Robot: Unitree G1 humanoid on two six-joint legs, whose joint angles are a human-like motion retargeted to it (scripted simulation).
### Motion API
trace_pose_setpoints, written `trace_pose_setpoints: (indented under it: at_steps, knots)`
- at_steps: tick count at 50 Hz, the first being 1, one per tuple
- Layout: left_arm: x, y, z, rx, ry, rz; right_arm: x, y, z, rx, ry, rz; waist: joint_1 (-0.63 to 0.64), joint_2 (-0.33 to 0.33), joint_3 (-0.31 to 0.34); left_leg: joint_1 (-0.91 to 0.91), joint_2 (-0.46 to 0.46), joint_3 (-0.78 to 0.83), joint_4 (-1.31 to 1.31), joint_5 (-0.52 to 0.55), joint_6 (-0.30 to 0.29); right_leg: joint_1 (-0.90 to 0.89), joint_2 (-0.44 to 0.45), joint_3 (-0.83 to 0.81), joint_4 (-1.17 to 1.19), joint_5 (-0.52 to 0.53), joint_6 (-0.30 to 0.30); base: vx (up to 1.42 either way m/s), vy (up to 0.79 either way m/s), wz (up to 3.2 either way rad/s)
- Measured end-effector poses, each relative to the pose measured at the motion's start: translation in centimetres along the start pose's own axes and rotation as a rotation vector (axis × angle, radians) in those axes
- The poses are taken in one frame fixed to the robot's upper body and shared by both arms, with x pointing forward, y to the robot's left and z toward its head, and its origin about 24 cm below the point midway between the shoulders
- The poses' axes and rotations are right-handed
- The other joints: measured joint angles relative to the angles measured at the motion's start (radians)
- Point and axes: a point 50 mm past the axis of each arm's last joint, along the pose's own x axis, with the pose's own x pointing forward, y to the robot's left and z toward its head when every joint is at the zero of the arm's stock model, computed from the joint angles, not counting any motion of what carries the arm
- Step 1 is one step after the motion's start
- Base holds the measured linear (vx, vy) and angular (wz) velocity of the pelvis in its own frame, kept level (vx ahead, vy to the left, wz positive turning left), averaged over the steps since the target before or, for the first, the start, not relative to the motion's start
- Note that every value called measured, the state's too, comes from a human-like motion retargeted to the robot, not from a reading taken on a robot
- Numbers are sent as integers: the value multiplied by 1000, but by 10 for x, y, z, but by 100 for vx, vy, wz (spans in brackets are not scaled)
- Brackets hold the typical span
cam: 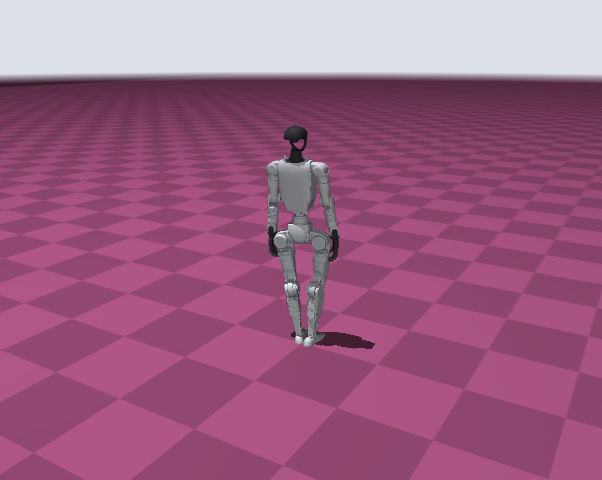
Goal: In place motions
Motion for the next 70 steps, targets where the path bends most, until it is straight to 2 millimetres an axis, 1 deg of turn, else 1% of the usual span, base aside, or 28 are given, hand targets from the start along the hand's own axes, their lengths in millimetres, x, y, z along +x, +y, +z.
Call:
trace_pose_setpoints:
  at_steps: [6,10,14,18,22,26,30,33,35,40,43,45,48,51,55,60,63,70]
  knots:
    - [0,0,-2,-2,5,-1,0,-1,-1,2,2,-2,12,1,6,-3,0,-8,5,7,-3,9,-5,-17,-3,2,1,20,-4,7]
    - [0,2,4,7,-12,-3,0,-1,-3,16,3,-4,29,4,13,-18,-3,-24,14,18,-7,16,-13,-41,-2,-2,5,37,3,22]
    - [-1,2,18,7,-71,-15,1,-1,-13,33,29,-2,61,1,25,-36,-19,-70,23,40,-11,30,-28,-81,-2,-12,10,38,19,61]
    - [-3,1,37,2,-144,-35,2,1,-28,42,61,3,111,-13,31,-62,-47,-143,34,75,-19,47,-53,-142,-4,-27,20,28,25,101]
    - [-6,2,50,18,-190,-30,4,6,-45,52,101,13,189,-35,47,-80,-82,-233,41,117,-29,76,-76,-210,-8,-45,33,22,26,125]
    - [-8,5,59,33,-204,-15,4,11,-51,75,117,24,272,-67,80,-85,-123,-308,39,157,-43,108,-102,-290,-5,-69,50,13,22,151]
    - [-7,8,54,-3,-178,-12,4,11,-53,79,111,24,365,-92,111,-81,-160,-365,35,181,-46,135,-125,-350,1,-87,67,21,35,122]
    - [-5,9,38,-70,-127,-15,4,6,-49,72,95,5,427,-97,122,-82,-177,-399,35,191,-50,149,-133,-385,2,-95,79,10,21,94]
    - [-3,11,25,-120,-87,-17,4,2,-43,67,73,-11,456,-98,128,-83,-184,-415,36,198,-54,157,-135,-405,4,-100,86,8,17,76]
    - [-1,18,-10,-203,21,-20,1,-8,-15,51,-26,-36,485,-98,142,-87,-191,-441,36,210,-62,168,-135,-443,9,-107,100,2,5,53]
    - [-1,18,-28,-234,77,-22,-1,-10,4,40,-97,-37,496,-100,149,-86,-191,-445,37,210,-64,171,-136,-452,13,-108,101,0,0,8]
    - [-2,17,-38,-250,109,-22,-3,-9,15,32,-142,-34,500,-100,153,-85,-191,-447,38,208,-62,172,-135,-452,14,-108,101,0,0,0]
    - [-2,14,-46,-261,140,-26,-5,-4,27,24,-198,-21,500,-101,158,-82,-191,-445,40,200,-53,171,-135,-443,12,-106,96,-1,-4,-13]
    - [-2,11,-47,-256,146,-35,-5,2,33,12,-228,5,495,-104,160,-80,-190,-440,40,187,-42,165,-134,-424,9,-102,88,-3,-7,-34]
    - [-1,7,-38,-247,117,-54,-5,6,31,-22,-223,22,473,-105,155,-78,-183,-429,41,165,-22,148,-128,-386,6,-94,75,-9,-16,-58]
    - [0,5,-20,-241,48,-58,-2,7,21,-45,-174,16,432,-103,143,-77,-161,-391,42,136,-3,121,-117,-321,6,-78,55,-10,-20,-90]
    - [0,8,-8,-229,1,-59,0,5,12,-30,-121,23,385,-97,127,-74,-135,-334,38,116,3,96,-104,-266,9,-65,41,-15,-24,-117]
    - [-2,22,1,-208,-50,-32,1,-1,-10,14,-21,12,243,-76,83,-60,-80,-208,25,77,13,49,-71,-155,11,-37,16,-23,-29,-103]
